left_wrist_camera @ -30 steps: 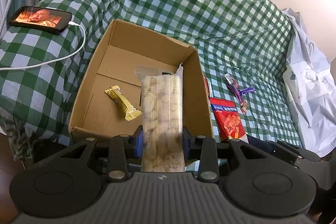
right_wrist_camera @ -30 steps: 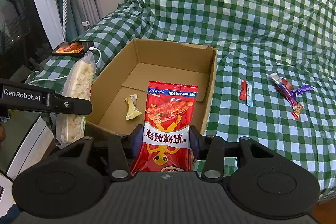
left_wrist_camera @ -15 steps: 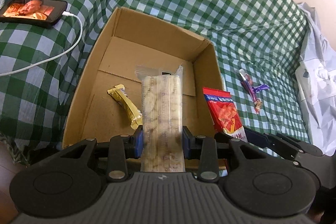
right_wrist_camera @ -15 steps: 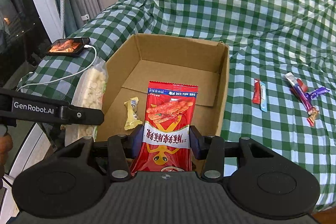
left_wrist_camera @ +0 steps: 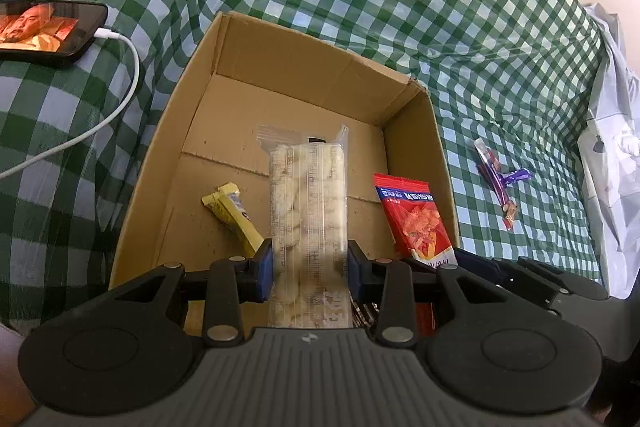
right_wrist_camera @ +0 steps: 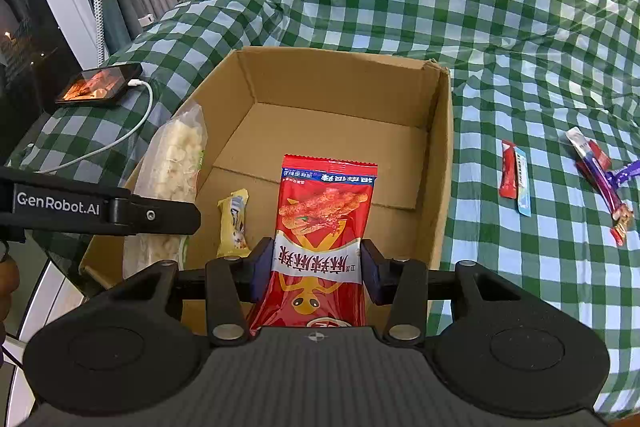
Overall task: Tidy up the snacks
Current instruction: 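Lower the cracker bag and red packet into the box with both grippers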
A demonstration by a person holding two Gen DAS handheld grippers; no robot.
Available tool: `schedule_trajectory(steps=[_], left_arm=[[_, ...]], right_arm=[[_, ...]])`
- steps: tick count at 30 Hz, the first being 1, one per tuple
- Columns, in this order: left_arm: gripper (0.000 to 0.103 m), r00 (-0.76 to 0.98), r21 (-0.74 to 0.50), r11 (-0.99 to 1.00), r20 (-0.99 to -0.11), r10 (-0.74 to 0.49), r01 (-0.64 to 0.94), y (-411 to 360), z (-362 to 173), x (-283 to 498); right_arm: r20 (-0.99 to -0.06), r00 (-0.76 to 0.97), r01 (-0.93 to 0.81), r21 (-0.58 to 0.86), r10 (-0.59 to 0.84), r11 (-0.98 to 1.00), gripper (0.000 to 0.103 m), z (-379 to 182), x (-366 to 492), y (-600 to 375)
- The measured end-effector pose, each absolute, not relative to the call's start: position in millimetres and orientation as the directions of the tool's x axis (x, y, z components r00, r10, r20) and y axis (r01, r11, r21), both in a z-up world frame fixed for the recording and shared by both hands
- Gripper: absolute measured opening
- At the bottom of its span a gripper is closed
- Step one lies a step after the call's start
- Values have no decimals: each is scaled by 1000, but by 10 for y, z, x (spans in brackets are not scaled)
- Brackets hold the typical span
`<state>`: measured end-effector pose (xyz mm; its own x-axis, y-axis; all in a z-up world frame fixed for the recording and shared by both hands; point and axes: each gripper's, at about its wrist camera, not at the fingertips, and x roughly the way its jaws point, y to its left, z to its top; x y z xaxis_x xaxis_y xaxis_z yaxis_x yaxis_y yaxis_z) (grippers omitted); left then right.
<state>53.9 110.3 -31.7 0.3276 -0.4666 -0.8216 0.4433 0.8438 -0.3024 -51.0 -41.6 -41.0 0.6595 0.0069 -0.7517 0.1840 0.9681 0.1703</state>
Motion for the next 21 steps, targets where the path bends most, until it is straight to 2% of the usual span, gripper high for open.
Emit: schedule_trajectory(steps=[21], left_arm=[[40, 313, -237, 856, -859, -406, 459, 931, -538, 774]], right_arm=[[-752, 659, 203, 181, 3, 962, 48, -519, -139, -523]])
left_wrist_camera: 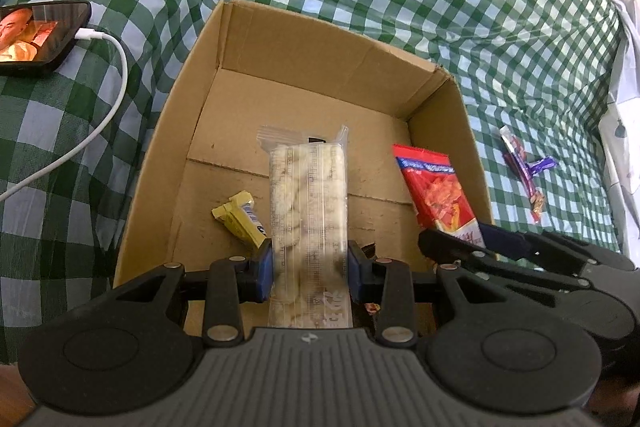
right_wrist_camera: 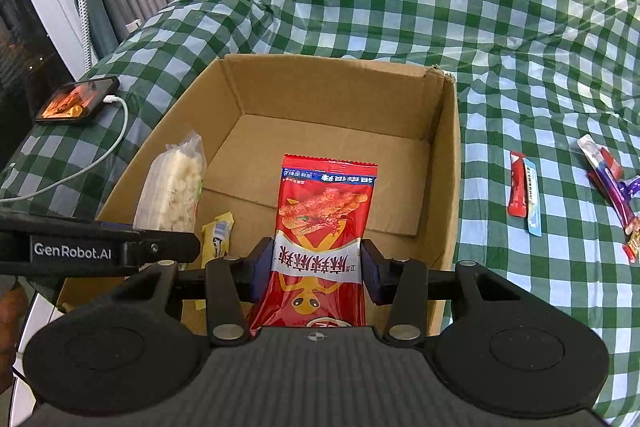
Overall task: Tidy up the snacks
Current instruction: 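Lower the cracker bag and red packet into the box with both grippers, then lift both tools out of the box and hold above it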
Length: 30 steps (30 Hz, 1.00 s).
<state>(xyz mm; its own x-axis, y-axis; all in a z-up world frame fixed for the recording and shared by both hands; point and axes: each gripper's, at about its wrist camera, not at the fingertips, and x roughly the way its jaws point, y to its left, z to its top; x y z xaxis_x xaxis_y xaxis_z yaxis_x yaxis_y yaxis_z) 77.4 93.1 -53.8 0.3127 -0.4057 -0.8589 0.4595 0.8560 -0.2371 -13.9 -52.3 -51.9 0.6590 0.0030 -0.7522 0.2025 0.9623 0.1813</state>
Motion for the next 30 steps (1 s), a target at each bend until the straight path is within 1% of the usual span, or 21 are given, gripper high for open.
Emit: schedule_trajectory(steps=[2, 3, 4, 5, 6, 7, 8, 12, 19, 22, 30], left_arm=[[42, 302, -226, 855, -868, -394, 466, 928, -540, 781], [46, 306, -219, 856, -869, -390, 469, 942, -524, 771], [62, 313, -216, 853, -865, -393, 475, 971, -491, 755], [85, 324, -213, 853, -859, -395, 476, 1011, -450, 736], [93, 341, -210, 857, -853, -396, 471, 1061, -403, 710], [100, 363, -208, 861, -842, -398, 464, 1119, -349, 678], [101, 377, -204, 865, -837, -397, 459, 1166, -300, 640], [102, 363, -213, 860, -840, -404, 464, 1347, -188, 415], [102, 378, -155, 864, -852, -363, 478, 1445, -139, -74], [102, 389, -142, 860, -848, -361, 490, 1486, -80, -243], [102, 451, -110, 874, -822, -348, 474, 1601, 143, -628]], right_arm=[[-752, 659, 209, 184, 1, 961, 48, -525, -125, -535], [-752, 659, 215, 193, 4, 957, 50, -521, -128, -545], [-752, 660, 221, 210, 13, 953, 51, -515, -136, -561], [-751, 660, 232, 231, 22, 945, 54, -502, -150, -583], [-752, 659, 240, 250, 32, 938, 64, -488, -163, -599], [-751, 660, 250, 264, 36, 931, 69, -471, -191, -613], [-747, 664, 256, 267, 32, 929, 74, -452, -233, -612], [-753, 658, 262, 253, 20, 931, 82, -410, -488, -528], [-783, 621, 286, 253, 23, 924, 90, -345, -1027, -325], [-781, 624, 300, 227, -11, 926, 91, -250, -1211, -258], [-731, 679, 309, 206, -64, 929, 92, -8, -1670, -136]])
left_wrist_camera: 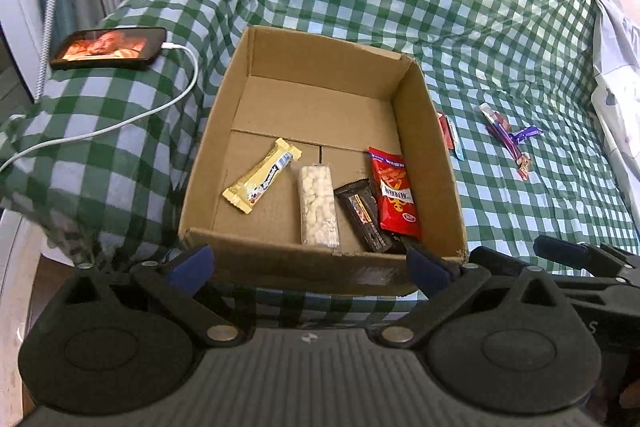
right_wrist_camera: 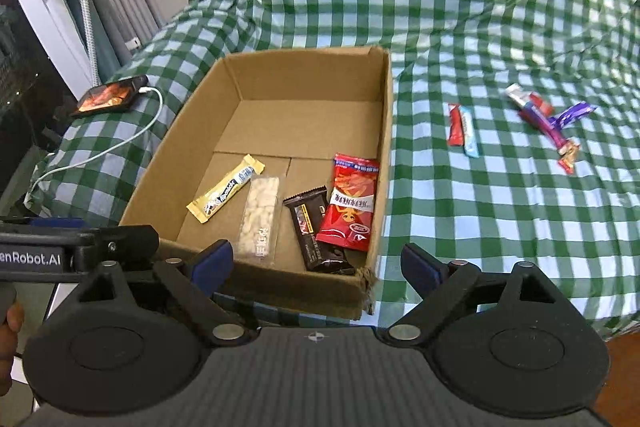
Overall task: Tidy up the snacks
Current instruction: 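Lift both tools out of the box and hold above it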
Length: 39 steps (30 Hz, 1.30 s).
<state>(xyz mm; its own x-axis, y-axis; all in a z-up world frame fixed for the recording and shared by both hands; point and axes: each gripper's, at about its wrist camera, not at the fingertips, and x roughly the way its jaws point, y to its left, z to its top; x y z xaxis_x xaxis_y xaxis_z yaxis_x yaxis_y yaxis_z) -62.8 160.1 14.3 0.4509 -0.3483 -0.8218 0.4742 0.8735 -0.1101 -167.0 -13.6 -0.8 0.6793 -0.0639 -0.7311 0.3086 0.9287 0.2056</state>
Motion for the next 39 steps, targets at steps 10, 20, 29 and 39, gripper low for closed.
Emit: schedule_trajectory(steps=[10, 20, 29, 39], left_arm=[[102, 479, -103, 880, -806, -347, 463, 1715, 273, -956], [102, 514, -87, 880, -783, -350, 467, 1775, 385, -1131], [102, 519, -94, 883, -778, -354, 461, 1821, 411, -1193], [102, 519, -103, 883, -776, -359, 458, 1858, 442, -1233]], right_arm=[[-680, 728, 309, 216, -84, 926, 92, 176, -2030, -56], [-650, 754, 312, 235, -89, 921, 93, 255, -2214, -24], [-644, 760, 313, 241, -90, 919, 94, 285, -2291, 19], [-638, 764, 312, 241, -92, 919, 95, 319, -2336, 36]])
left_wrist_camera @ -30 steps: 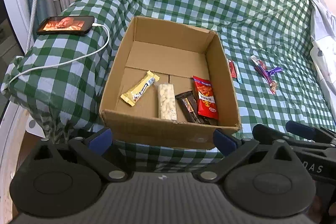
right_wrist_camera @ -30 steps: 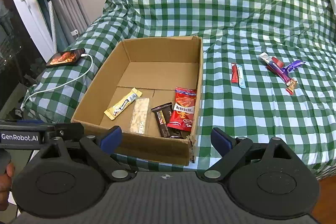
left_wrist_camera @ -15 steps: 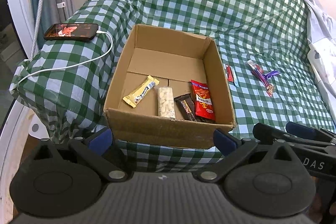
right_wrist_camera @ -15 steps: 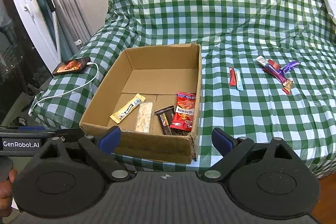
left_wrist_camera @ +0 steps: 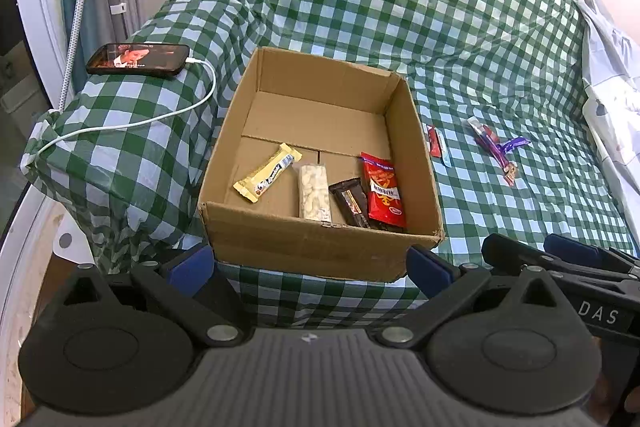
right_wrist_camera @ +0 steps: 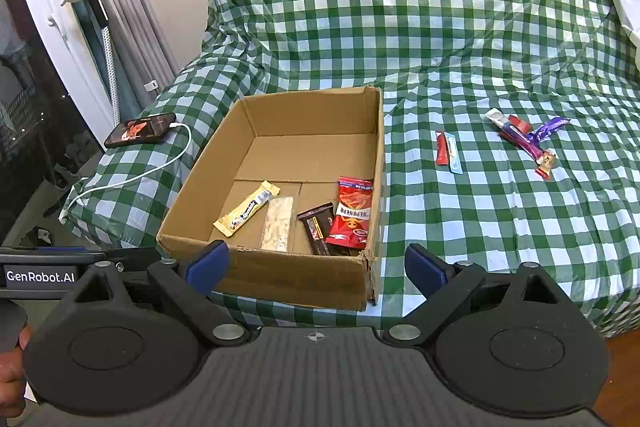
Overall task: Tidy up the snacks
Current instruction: 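Lift both tools out of the box and hold above it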
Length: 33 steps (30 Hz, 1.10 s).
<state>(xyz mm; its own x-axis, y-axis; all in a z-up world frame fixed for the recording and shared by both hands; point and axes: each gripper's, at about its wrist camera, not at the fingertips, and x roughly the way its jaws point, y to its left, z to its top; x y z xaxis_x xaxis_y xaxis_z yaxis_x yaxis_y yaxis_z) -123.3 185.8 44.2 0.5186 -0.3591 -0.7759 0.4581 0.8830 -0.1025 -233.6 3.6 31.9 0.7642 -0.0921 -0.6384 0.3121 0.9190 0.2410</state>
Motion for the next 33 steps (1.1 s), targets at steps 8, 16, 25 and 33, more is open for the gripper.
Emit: schedule_trajectory(steps=[8, 16, 25, 33], left_arm=[[102, 519, -102, 883, -776, -359, 458, 1862, 437, -1232], [102, 517, -104, 883, -777, -359, 458, 1865, 432, -1228], [102, 507, -94, 881, -787, -351, 463, 1826, 403, -1281], [102, 496, -83, 876, -797, -344, 474, 1727, 381, -1245]], right_arm=[[-639, 764, 312, 241, -92, 919, 95, 328, -2345, 28], [-640, 763, 313, 242, -91, 918, 95, 335, -2351, 26], [-644, 760, 321, 255, -87, 912, 96, 307, -2351, 2], [-654, 753, 345, 293, -76, 892, 96, 233, -2334, -60]])
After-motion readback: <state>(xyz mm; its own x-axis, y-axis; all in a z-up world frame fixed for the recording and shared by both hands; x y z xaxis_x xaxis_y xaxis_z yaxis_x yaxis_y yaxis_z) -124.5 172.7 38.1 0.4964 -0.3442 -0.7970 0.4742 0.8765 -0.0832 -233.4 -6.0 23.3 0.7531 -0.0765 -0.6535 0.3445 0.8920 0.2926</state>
